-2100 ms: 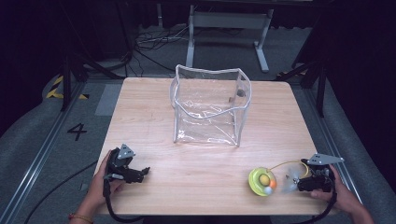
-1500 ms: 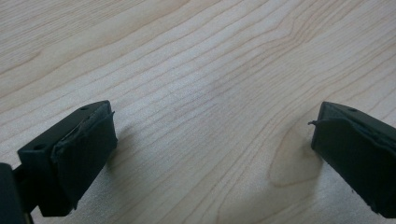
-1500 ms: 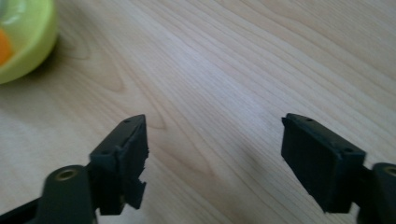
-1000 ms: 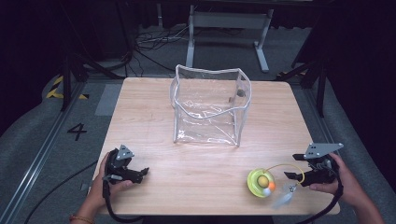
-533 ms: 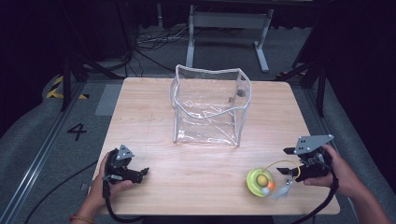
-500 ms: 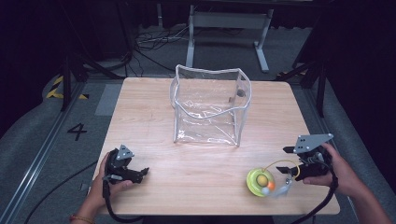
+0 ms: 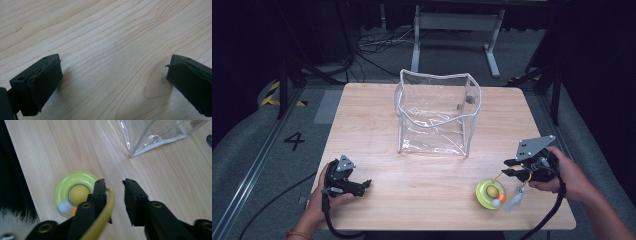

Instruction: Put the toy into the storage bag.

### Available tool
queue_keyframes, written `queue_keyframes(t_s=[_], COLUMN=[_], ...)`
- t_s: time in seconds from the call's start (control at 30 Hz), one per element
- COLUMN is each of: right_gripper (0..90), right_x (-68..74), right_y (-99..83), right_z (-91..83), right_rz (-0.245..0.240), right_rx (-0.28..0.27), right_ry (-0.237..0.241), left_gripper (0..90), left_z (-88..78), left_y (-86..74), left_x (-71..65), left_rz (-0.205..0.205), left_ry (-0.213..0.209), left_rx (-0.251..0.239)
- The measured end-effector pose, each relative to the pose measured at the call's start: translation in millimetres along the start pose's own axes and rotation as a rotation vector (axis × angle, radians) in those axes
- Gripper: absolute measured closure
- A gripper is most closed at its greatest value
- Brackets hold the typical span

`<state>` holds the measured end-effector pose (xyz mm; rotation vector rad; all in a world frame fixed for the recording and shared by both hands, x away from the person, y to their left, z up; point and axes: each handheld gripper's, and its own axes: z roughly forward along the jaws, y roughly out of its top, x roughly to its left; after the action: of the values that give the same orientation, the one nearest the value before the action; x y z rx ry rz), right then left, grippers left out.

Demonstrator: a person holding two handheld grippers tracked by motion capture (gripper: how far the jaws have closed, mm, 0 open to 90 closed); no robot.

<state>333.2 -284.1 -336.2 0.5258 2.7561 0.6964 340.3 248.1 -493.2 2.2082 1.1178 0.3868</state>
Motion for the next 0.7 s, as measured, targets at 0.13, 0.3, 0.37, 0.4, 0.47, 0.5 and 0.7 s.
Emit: queue_keyframes(t_s=[0.13, 0.3, 0.37, 0.4, 0.47, 0.5, 0.7], right_gripper=[87.4, 87.6, 87.6, 87.6, 87.5, 87.5, 87.7], right_x=[-1.6, -1.1, -1.0, -1.4, -3.4, -4.2, -13.8], right_y=[6.4, 16.7, 17.6, 19.2, 20.8, 21.7, 29.3], right_z=[-7.9, -10.5, -11.3, -12.8, -14.2, -15.0, -24.4], right_rz=[-0.015, -0.016, -0.019, -0.017, -0.019, -0.014, -0.004], right_rx=[0.007, 0.075, 0.076, 0.081, 0.089, 0.097, 0.11], right_ry=[0.04, 0.048, 0.048, 0.047, 0.039, 0.034, -0.004], left_gripper=[0.4, 0.4, 0.4, 0.4, 0.4, 0.4, 0.4], left_z=[0.1, 0.1, 0.1, 0.2, 0.1, 0.2, 0.3], left_y=[0.0, 0.0, 0.0, 0.1, 0.0, -0.1, -0.1], left_x=[0.0, 0.0, 0.0, 0.4, 0.0, 0.0, 0.0], left_rz=[-0.001, 0.0, -0.001, 0.006, -0.001, -0.001, -0.001], left_ry=[0.0, 0.0, 0.0, 0.003, 0.0, -0.001, -0.002], left_rx=[-0.001, -0.002, -0.002, -0.005, -0.002, -0.003, -0.004])
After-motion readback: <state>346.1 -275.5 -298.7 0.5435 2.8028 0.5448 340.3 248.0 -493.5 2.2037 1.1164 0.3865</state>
